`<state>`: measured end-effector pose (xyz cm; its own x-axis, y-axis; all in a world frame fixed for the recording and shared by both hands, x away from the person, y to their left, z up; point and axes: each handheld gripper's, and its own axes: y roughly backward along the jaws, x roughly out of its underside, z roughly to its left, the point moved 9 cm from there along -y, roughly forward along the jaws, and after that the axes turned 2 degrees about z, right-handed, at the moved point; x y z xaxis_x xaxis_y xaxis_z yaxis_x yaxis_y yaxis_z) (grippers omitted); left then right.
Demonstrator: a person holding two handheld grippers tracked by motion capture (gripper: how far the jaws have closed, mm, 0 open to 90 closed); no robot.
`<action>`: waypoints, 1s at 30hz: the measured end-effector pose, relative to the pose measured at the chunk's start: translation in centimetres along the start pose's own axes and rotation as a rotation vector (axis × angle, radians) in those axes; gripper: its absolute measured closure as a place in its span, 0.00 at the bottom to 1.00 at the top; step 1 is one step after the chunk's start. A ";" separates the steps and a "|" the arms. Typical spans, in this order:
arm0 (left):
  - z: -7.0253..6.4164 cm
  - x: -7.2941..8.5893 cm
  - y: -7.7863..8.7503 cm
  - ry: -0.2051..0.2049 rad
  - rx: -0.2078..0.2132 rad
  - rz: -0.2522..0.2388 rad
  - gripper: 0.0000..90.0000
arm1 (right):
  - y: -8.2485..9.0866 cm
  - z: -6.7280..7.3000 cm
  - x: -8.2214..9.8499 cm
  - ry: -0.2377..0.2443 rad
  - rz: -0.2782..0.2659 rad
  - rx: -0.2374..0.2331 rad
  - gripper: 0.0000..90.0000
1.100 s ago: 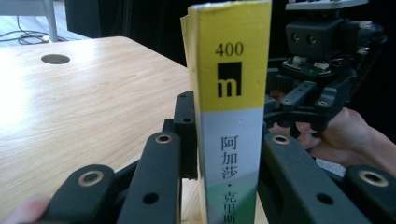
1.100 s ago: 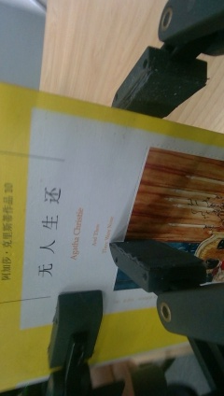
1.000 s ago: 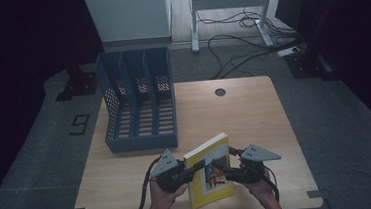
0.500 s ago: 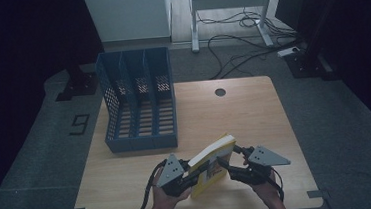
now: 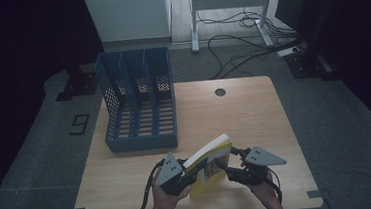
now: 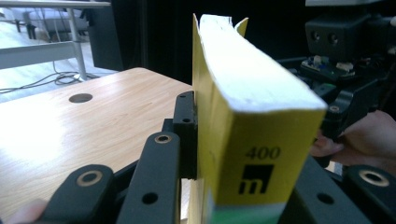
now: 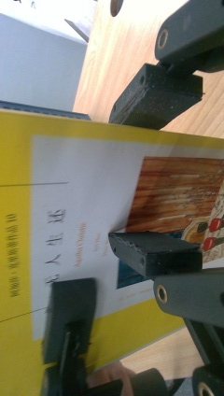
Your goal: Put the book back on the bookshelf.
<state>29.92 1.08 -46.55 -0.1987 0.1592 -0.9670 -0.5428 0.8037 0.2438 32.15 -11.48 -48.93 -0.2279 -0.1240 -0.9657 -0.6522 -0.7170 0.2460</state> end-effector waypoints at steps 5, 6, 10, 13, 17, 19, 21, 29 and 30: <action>0.8 0.0 0.1 0.059 -0.003 -0.010 0.83 | -0.3 -0.3 0.7 -0.010 0.022 0.007 0.41; 1.0 0.0 0.2 0.072 -0.003 -0.013 0.83 | -0.4 -0.4 0.8 -0.011 0.026 0.008 0.41; 1.7 0.1 0.4 0.120 -0.008 -0.022 0.83 | -0.5 -0.8 1.2 -0.026 0.038 0.020 0.41; 2.3 0.0 0.6 0.181 -0.003 -0.038 0.84 | -0.6 -1.0 1.6 -0.031 0.048 0.028 0.41; 3.1 -0.3 1.3 0.221 0.002 -0.051 0.84 | -0.7 -1.4 2.0 -0.043 0.059 0.038 0.41; 3.4 -0.4 1.6 0.217 -0.010 -0.058 0.84 | -0.8 -1.7 2.2 -0.050 0.064 0.043 0.41; 3.7 -0.6 1.8 0.213 -0.024 -0.066 0.84 | -0.8 -1.8 2.4 -0.056 0.069 0.046 0.41; 4.4 -0.8 2.5 0.227 -0.045 -0.079 0.84 | -0.9 -2.3 3.2 -0.067 0.097 0.068 0.41; 4.5 -0.9 2.6 0.228 -0.045 -0.079 0.84 | -1.0 -2.4 3.3 -0.072 0.102 0.071 0.41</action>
<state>32.33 5.65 -45.40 -0.3306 -0.0412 -0.9429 -0.5987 0.7814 0.1757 33.79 -12.88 -52.56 -0.3452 -0.1423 -0.9277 -0.6720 -0.6525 0.3502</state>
